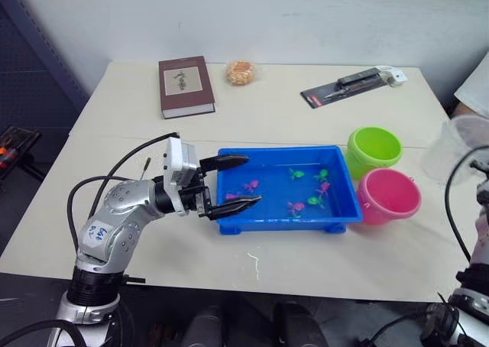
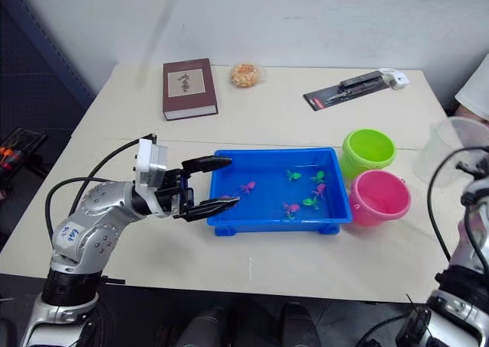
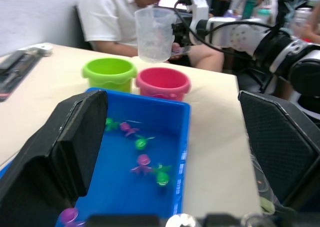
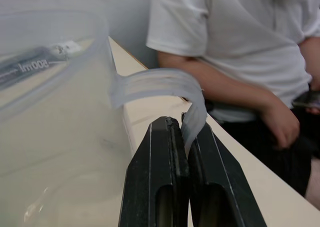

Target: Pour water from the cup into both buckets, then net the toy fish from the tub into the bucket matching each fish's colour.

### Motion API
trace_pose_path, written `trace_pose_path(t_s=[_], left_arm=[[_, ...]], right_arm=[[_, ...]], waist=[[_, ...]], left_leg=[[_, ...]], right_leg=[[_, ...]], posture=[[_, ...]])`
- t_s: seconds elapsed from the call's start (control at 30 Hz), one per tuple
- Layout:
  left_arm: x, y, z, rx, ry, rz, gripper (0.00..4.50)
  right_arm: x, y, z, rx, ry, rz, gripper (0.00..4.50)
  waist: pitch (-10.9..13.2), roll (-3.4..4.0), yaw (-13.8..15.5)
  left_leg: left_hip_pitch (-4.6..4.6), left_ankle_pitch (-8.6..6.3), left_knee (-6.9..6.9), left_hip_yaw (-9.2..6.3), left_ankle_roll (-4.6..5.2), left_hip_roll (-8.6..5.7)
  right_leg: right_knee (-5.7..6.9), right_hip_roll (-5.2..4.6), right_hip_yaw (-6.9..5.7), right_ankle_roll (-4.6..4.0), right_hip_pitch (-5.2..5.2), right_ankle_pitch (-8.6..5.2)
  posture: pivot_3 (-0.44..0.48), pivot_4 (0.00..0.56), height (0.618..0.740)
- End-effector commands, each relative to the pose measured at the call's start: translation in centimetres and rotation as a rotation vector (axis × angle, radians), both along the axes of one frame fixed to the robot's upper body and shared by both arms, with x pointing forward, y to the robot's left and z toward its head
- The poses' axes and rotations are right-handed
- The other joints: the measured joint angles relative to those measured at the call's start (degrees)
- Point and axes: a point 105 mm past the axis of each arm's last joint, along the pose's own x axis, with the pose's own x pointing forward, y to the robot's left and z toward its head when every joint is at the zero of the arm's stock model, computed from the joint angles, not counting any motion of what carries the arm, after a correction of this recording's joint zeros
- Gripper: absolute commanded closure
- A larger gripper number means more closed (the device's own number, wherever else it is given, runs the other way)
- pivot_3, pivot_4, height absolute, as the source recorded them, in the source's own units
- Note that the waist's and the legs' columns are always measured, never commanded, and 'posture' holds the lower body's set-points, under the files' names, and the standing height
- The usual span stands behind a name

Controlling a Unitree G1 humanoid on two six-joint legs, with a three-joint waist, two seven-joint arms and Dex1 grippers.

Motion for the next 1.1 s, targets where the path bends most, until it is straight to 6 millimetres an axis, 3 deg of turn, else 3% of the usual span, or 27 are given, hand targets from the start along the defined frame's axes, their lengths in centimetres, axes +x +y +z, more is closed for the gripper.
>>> trace_pose_path(t_s=[0.03, 0.17, 0.37, 0.4, 0.53, 0.67, 0.83, 0.97, 1.1], left_arm=[[-0.9, -0.3, 0.8, 0.000, -0.031, -0.049, 0.00], [-0.7, -0.3, 0.8, 0.003, -0.030, -0.044, 0.00], [-0.6, 0.2, 0.7, 0.022, -0.016, -0.033, 0.00], [-0.6, 0.4, 0.6, 0.026, -0.012, -0.029, 0.00], [-0.5, 1.3, 0.4, 0.044, -0.008, -0.004, 0.00], [0.0, 2.6, -0.2, 0.052, -0.001, 0.079, 0.00], [-0.4, 4.0, -1.6, 0.103, 0.020, 0.122, 0.00], [-1.1, 6.0, -2.6, 0.156, 0.038, 0.180, 0.00], [-1.6, 7.8, -3.4, 0.185, 0.067, 0.237, 0.00]], right_arm=[[-1.4, -0.9, -1.7, 0.064, -0.047, -0.046, 4.44], [-1.6, -0.8, -5.1, 0.114, -0.011, -0.088, 4.44], [-0.3, 0.5, -6.4, 0.130, 0.017, -0.073, 4.44], [-0.2, 0.7, -6.6, 0.143, 0.020, -0.064, 3.73], [-1.6, 0.8, -7.1, 0.103, 0.065, -0.085, 2.15], [-3.8, 1.0, -6.5, 0.068, 0.089, -0.095, 0.05], [-5.7, 2.2, -6.2, 0.029, 0.150, -0.026, 0.01], [-6.2, 7.0, -2.8, -0.022, 0.028, 0.371, 0.01], [-7.6, 10.3, -1.4, -0.125, 0.064, 0.687, 0.01]], waist=[[0.00, 0.00, -0.14], [0.00, 0.01, -1.17], [-0.01, 0.02, -1.65], [-0.01, 0.02, -1.58], [-0.01, 0.02, -1.16], [-0.02, 0.03, -0.88], [-0.02, 0.04, -1.31], [-0.02, 0.05, -1.40], [-0.02, 0.03, -1.27]], left_leg=[[0.00, 0.00, 0.02, 0.02, 0.00, 0.00], [0.10, 0.02, 0.03, 0.10, 0.02, 0.00], [0.15, 0.03, 0.03, 0.14, 0.01, 0.02], [0.14, 0.03, 0.03, 0.13, 0.01, 0.02], [0.10, 0.02, 0.03, 0.09, 0.01, 0.01], [0.02, 0.02, 0.02, -0.02, 0.02, -0.01], [0.09, 0.01, 0.00, 0.00, 0.02, 0.03], [0.14, 0.01, -0.21, 0.04, 0.00, 0.08], [0.22, -0.05, -0.21, 0.08, 0.11, 0.06]], right_leg=[[0.04, 0.00, 0.02, 0.00, -0.01, 0.00], [0.17, 0.01, 0.27, 0.00, -0.02, 0.00], [0.20, 0.04, 0.62, 0.00, -0.04, 0.00], [0.20, 0.04, 0.62, 0.00, -0.04, 0.00], [0.18, 0.01, 0.61, 0.00, -0.04, 0.00], [0.12, -0.03, 0.59, 0.00, -0.05, 0.00], [0.13, -0.04, 0.66, 0.00, -0.02, 0.00], [0.09, -0.07, 0.79, -0.01, -0.08, -0.01], [-0.03, -0.13, 0.85, -0.01, 0.01, 0.00]], posture=[[0.000, 0.150, 0.738], [0.000, 0.150, 0.738], [0.000, 0.150, 0.738], [0.000, 0.150, 0.738], [0.000, 0.150, 0.738], [0.000, 0.150, 0.738], [0.000, 0.150, 0.738], [0.000, 0.150, 0.738], [0.000, 0.150, 0.738]])
